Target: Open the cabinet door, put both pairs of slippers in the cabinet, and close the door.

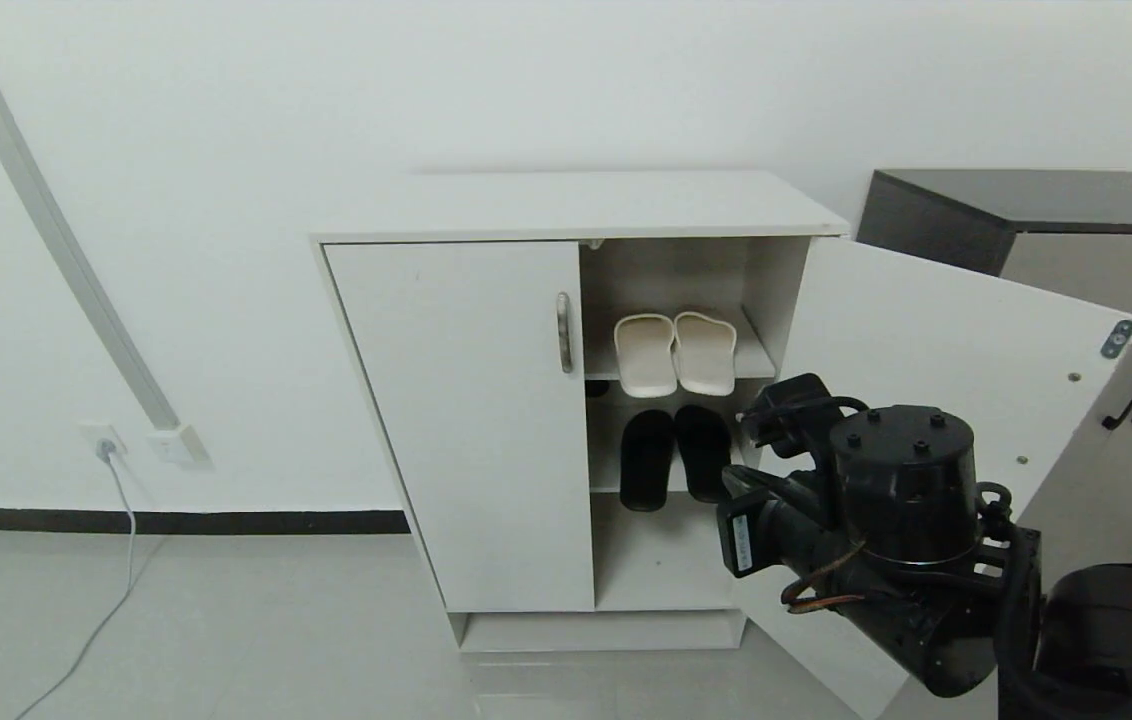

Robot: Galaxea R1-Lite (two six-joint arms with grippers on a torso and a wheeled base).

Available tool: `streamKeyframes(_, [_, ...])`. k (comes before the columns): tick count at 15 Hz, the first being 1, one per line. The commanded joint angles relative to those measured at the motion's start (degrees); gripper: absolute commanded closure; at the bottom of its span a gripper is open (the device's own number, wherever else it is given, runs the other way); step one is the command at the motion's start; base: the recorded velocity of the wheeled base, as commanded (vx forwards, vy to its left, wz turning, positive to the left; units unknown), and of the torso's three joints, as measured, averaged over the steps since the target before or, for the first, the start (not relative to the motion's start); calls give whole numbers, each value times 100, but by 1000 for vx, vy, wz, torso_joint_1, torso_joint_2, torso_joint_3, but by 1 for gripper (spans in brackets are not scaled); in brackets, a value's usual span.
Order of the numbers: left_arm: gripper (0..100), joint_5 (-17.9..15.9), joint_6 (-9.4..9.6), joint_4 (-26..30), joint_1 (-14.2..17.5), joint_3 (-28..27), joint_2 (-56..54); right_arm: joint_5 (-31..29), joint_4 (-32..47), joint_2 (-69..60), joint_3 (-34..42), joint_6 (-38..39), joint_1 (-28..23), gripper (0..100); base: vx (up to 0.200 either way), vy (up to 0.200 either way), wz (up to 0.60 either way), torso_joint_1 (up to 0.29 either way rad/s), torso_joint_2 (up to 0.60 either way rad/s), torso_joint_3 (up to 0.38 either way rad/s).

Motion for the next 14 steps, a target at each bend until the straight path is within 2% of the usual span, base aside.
streamKeyframes(1, [100,0,-2,-1,2,0,7,0,0,16,9,-1,-2,100,0,0,0,134,-461,-330])
streamKeyframes(14, [100,0,-2,-1,2,0,7,8,0,24,9,-1,-2,100,0,0,0,184,-497,-319])
